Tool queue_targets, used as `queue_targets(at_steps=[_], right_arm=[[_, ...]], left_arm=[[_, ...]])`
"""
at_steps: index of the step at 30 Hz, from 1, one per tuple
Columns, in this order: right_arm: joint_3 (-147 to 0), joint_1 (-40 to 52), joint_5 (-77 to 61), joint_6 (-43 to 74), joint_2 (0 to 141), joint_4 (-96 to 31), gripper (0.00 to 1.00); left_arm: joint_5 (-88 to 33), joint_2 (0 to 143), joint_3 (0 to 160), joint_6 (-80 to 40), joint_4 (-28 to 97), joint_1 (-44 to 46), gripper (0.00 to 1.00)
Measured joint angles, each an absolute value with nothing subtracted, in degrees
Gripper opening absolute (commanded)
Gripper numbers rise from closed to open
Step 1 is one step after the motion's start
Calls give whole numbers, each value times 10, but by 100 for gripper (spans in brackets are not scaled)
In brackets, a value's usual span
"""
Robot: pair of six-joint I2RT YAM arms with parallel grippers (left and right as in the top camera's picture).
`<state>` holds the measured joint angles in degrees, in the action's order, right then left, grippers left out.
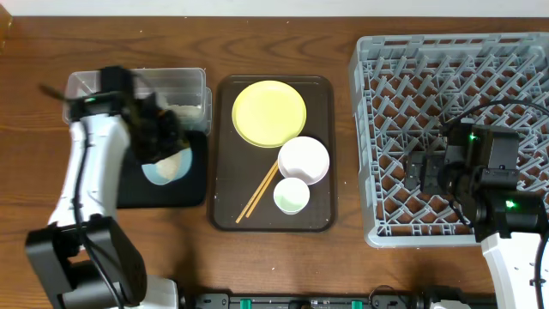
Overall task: Sort waste into correct bins and load items into the dishwasher rack
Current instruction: 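Tilt blue bowl over black tray to pour out rice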
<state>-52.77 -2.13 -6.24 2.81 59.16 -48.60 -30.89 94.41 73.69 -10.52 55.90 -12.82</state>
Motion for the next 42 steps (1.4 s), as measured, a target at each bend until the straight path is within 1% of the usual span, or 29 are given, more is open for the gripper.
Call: queue_targets(at_steps=[5, 10, 22, 28, 34, 42], right_arm=[[-528, -21, -62, 28, 592, -486, 99], [-528, -21, -62, 28, 592, -486, 99], [-528, -21, -62, 28, 592, -486, 99], [-528, -21, -62, 28, 592, -486, 99], [-528, -21, -62, 28, 592, -486, 99], [-528, -21, -62, 28, 592, -486, 99]], left_arm=[[-414, 960, 722, -60, 546, -208, 6], [-527, 1012, 718, -25, 544, -266, 6], [-684, 1088, 717, 6, 548, -357, 6], [-784, 1094, 717, 24, 553, -379, 6], [-848, 1094, 717, 28, 567, -381, 6], [-879, 1094, 717, 15, 586, -381, 6]])
